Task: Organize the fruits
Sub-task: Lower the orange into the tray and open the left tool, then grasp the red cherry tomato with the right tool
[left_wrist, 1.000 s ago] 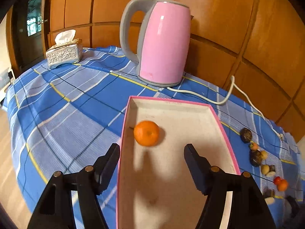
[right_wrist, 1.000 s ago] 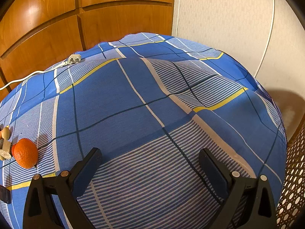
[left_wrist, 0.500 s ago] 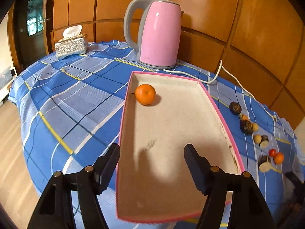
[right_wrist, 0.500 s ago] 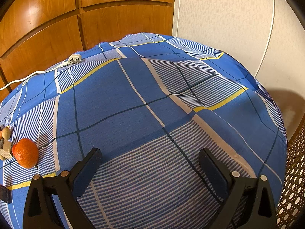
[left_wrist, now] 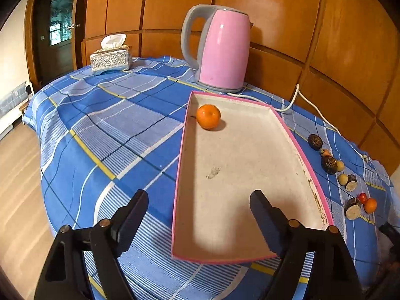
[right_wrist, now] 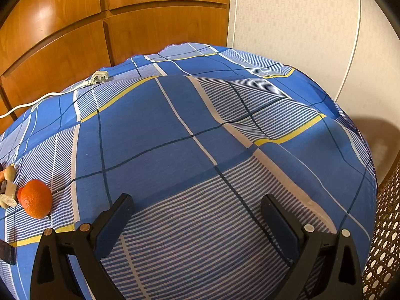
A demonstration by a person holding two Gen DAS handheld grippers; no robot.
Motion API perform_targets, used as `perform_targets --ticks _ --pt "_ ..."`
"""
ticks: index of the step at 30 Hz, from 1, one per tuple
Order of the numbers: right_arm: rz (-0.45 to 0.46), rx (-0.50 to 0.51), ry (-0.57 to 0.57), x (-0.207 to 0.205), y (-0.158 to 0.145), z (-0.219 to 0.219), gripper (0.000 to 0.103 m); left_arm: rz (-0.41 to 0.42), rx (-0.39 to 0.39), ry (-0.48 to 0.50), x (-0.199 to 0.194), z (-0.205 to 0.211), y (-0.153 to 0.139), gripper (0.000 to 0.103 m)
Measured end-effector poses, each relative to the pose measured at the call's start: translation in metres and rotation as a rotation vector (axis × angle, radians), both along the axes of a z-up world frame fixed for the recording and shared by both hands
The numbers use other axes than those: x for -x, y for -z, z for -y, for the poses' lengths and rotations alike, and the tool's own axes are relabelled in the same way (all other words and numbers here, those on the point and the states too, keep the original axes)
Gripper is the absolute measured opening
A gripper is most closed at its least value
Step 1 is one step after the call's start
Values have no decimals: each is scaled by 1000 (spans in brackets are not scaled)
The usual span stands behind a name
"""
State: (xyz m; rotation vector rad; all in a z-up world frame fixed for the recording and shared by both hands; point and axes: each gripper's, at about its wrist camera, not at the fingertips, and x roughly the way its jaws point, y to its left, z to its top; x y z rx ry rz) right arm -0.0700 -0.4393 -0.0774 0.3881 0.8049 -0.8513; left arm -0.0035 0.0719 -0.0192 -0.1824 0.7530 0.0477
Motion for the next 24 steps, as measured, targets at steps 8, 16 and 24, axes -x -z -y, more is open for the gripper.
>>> perform_targets --ticks 8,16,24 --pt "-2 -1 -9 1 -1 -1 103 -14 1 -3 6 5 9 85" --pt "-16 -39 -92 -1 -12 -4 67 -19 13 -30 6 -2 10 90" --pt "64 -35 -541 -50 -67 -64 52 -32 26 -25 5 -1 13 90"
